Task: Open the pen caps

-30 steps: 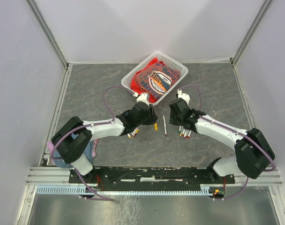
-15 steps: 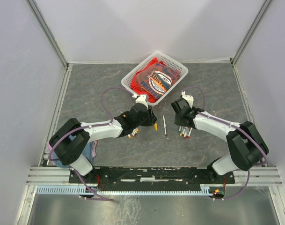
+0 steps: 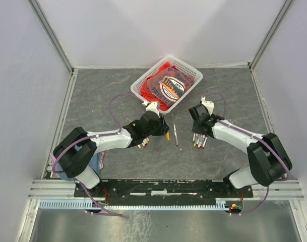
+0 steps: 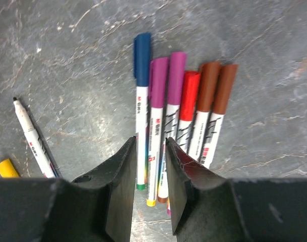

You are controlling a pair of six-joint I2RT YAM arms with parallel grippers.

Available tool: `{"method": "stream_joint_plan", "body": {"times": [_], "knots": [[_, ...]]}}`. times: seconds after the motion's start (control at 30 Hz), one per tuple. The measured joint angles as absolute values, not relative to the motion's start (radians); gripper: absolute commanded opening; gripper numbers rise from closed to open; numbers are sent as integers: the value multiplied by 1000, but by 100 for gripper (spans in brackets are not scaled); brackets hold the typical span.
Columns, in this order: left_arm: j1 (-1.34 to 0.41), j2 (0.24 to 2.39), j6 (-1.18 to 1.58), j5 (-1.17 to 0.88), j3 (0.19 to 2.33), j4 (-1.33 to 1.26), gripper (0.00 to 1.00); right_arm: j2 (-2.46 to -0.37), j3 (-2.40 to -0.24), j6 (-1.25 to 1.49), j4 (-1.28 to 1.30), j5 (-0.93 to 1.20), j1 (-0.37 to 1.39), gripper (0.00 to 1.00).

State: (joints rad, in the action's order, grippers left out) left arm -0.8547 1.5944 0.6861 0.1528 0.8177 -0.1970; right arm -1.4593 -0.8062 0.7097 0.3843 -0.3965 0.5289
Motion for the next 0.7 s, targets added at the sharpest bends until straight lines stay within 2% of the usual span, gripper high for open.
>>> {"method": "stream_joint_plan", "body": {"times": [0.7], "knots": [[-855,1592,686,135,817,-197,44,-1349,-734,710,474,-412,400,36]]}}
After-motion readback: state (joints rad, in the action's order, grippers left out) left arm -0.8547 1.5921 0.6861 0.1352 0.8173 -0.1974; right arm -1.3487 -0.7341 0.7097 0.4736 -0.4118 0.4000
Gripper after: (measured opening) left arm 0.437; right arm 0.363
